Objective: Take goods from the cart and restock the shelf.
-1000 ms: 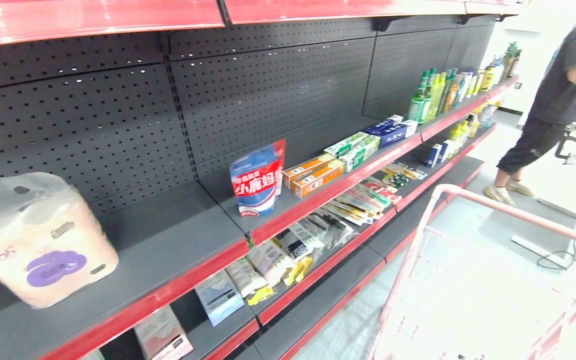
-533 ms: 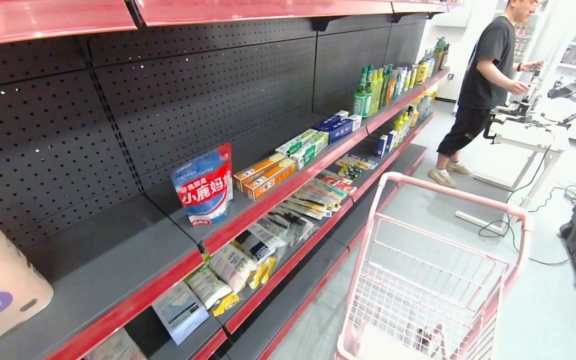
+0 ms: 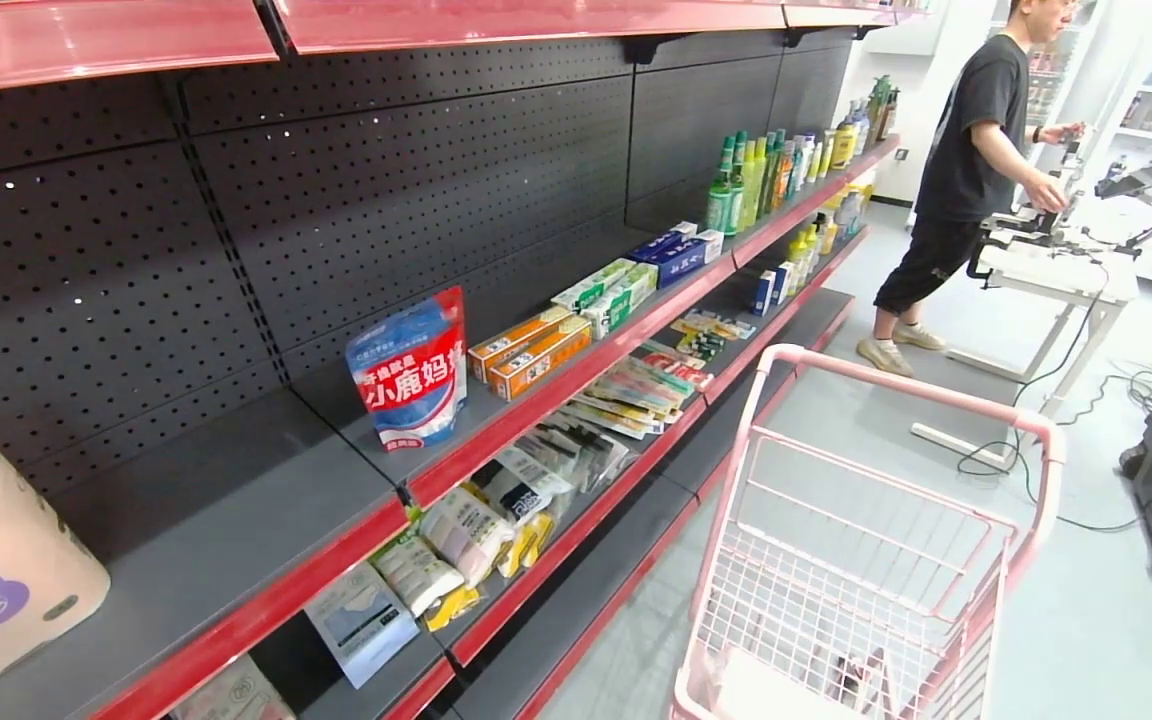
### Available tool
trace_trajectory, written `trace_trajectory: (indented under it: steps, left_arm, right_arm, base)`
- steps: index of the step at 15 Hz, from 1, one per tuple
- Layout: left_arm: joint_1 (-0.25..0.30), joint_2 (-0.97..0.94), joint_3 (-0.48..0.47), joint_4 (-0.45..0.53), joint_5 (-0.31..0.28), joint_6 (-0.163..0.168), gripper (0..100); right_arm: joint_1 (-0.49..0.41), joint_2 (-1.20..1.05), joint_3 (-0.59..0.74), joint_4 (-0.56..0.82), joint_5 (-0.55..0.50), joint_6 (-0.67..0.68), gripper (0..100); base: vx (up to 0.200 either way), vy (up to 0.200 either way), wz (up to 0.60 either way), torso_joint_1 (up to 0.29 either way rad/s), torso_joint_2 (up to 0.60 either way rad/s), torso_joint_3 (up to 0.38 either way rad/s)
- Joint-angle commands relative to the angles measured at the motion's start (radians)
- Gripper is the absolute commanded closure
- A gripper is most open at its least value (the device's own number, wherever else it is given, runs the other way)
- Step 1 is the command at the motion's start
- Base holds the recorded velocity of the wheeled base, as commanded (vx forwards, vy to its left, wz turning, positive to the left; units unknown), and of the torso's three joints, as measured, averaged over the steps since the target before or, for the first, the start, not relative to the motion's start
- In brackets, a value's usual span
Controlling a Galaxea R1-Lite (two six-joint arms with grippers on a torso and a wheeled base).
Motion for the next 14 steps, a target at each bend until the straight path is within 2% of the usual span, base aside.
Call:
trace_trajectory:
  steps: [1, 5, 8, 11, 14]
  left_arm:
    - [0.000, 0.000, 0.000, 0.000, 0.000, 0.001, 0]
    - [0.000, 0.000, 0.000, 0.000, 0.000, 0.001, 0]
    - [0.000, 0.000, 0.000, 0.000, 0.000, 0.003, 0]
    - [0.000, 0.000, 0.000, 0.000, 0.000, 0.003, 0]
    - [0.000, 0.000, 0.000, 0.000, 0.000, 0.003, 0]
  right_arm:
    - [-0.005, 0.661, -0.235, -0.041, -0.054, -0.100, 0]
    - [0.102, 0.933, -0.108, -0.010, -0.002, -0.249, 0]
    - [0.139, 1.118, -0.110, -0.029, 0.055, -0.338, 0]
    - [0.174, 1.287, -0.114, -0.182, 0.049, -0.380, 0]
    - [0.217, 1.358, -0.074, -0.208, 0.055, -0.449, 0]
  base:
    - [0.000, 0.000, 0.00, 0.000, 0.00, 0.000]
    - [0.000, 0.000, 0.00, 0.000, 0.00, 0.000]
    - [0.000, 0.000, 0.00, 0.000, 0.00, 0.000]
    - [0.000, 0.000, 0.00, -0.028, 0.06, 0.033]
    - [0.000, 0.000, 0.00, -0.085, 0.19, 0.095]
